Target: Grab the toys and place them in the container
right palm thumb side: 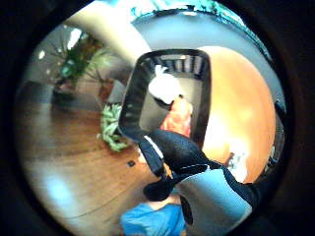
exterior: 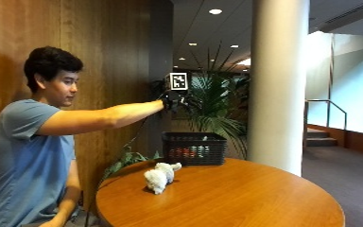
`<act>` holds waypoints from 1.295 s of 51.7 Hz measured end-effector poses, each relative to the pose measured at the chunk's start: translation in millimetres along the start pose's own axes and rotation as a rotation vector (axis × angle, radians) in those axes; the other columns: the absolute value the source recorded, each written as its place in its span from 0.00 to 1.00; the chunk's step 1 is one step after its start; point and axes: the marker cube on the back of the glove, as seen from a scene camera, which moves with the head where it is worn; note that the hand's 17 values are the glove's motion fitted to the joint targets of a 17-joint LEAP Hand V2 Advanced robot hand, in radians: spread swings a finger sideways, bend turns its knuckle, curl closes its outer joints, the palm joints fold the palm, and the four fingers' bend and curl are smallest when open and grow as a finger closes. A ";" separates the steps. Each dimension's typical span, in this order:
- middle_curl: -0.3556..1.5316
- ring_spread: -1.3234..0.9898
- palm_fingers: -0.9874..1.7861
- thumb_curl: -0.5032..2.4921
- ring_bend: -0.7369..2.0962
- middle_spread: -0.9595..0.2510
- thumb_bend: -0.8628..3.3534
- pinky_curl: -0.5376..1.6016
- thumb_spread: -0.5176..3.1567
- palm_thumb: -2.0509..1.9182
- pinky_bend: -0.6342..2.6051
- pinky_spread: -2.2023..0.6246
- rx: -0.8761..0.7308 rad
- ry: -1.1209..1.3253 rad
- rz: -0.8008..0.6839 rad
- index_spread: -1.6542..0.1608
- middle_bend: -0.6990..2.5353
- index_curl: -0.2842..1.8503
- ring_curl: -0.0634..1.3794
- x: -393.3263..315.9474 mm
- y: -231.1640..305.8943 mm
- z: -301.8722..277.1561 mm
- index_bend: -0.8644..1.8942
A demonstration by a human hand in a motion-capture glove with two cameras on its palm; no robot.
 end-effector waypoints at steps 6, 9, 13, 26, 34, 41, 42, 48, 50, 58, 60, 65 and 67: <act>0.43 0.58 0.29 0.28 0.58 0.89 0.19 0.44 0.44 0.50 0.71 0.74 -0.018 0.101 0.063 0.76 0.27 0.24 0.40 -13.2 7.7 1.0 0.33; 0.42 0.59 0.29 0.28 0.57 0.90 0.19 0.44 0.44 0.50 0.70 0.74 -0.031 0.122 0.099 0.76 0.27 0.23 0.39 -22.9 10.2 3.3 0.33; 0.42 0.59 0.29 0.28 0.56 0.90 0.19 0.43 0.44 0.51 0.70 0.75 -0.066 0.077 0.189 0.76 0.27 0.22 0.38 -11.0 22.9 8.1 0.33; 0.39 0.61 0.26 0.26 0.51 0.91 0.19 0.43 0.44 0.50 0.71 0.77 -0.151 -0.029 0.159 0.77 0.26 0.20 0.34 58.9 87.9 46.7 0.33; 0.38 0.62 0.24 0.26 0.46 0.91 0.19 0.43 0.44 0.51 0.70 0.78 -0.198 0.054 0.383 0.77 0.26 0.19 0.31 107.2 124.5 91.2 0.33; 0.37 0.62 0.25 0.26 0.44 0.91 0.19 0.42 0.44 0.51 0.70 0.79 -0.237 0.058 0.335 0.78 0.26 0.19 0.29 126.9 151.6 133.3 0.32; 0.36 0.62 0.25 0.26 0.43 0.91 0.19 0.42 0.44 0.51 0.69 0.79 -0.247 0.060 0.334 0.78 0.26 0.19 0.29 130.4 155.8 141.1 0.33; 0.36 0.62 0.25 0.25 0.42 0.91 0.19 0.42 0.44 0.51 0.69 0.79 -0.276 0.048 0.423 0.78 0.26 0.18 0.28 133.5 169.0 181.7 0.32; 0.35 0.62 0.25 0.25 0.42 0.91 0.19 0.42 0.44 0.51 0.69 0.79 -0.282 0.035 0.441 0.78 0.26 0.18 0.28 131.2 171.4 191.0 0.32; 0.34 0.63 0.26 0.25 0.41 0.91 0.19 0.41 0.44 0.51 0.68 0.80 -0.347 0.114 0.376 0.77 0.26 0.18 0.27 140.4 191.9 236.2 0.33; 0.34 0.63 0.25 0.25 0.40 0.90 0.19 0.41 0.44 0.50 0.68 0.80 -0.351 0.103 0.348 0.77 0.26 0.17 0.27 135.1 195.1 243.7 0.33; 0.33 0.63 0.26 0.25 0.39 0.90 0.19 0.41 0.43 0.50 0.67 0.80 -0.280 -0.005 0.442 0.77 0.26 0.18 0.26 114.8 191.6 254.4 0.34; 0.33 0.63 0.26 0.25 0.39 0.90 0.19 0.41 0.43 0.50 0.67 0.80 -0.260 -0.012 0.452 0.77 0.26 0.18 0.26 114.2 192.3 255.5 0.34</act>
